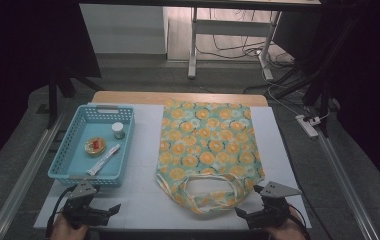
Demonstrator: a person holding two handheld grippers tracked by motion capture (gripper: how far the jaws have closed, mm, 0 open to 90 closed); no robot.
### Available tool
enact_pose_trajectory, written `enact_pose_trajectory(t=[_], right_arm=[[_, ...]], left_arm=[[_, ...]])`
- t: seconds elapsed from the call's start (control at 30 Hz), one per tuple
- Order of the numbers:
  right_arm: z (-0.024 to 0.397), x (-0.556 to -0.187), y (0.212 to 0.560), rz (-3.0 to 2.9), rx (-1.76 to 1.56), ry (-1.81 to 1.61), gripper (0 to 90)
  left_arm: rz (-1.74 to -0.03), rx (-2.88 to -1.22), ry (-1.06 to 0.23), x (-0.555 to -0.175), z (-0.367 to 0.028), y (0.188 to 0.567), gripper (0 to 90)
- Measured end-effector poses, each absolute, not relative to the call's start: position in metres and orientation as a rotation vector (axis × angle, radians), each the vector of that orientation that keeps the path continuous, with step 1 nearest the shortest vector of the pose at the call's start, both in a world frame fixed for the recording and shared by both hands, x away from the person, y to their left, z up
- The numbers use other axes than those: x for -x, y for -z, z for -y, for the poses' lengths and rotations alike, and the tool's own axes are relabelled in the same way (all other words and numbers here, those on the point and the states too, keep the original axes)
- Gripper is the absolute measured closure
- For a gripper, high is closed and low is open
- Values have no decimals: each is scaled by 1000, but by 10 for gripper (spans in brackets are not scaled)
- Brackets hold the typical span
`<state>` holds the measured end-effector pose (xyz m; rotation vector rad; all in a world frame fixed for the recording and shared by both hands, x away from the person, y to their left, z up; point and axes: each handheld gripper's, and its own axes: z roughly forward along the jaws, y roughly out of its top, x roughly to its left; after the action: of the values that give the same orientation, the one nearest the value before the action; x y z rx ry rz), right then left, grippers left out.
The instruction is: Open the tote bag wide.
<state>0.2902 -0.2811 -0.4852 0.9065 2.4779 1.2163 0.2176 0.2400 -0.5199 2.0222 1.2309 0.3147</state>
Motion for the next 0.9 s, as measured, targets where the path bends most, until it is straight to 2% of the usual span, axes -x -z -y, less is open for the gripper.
enact_pose_trajectory(t=[0.57, 0.9], right_arm=[[236, -291, 482, -2636, -717, -1221, 0], [208, -290, 489, -2763, -588, -1215, 120]], left_arm=[[-1231, -2022, -318, -217, -240, 520, 0], [-1219, -2023, -317, -216, -240, 520, 0]])
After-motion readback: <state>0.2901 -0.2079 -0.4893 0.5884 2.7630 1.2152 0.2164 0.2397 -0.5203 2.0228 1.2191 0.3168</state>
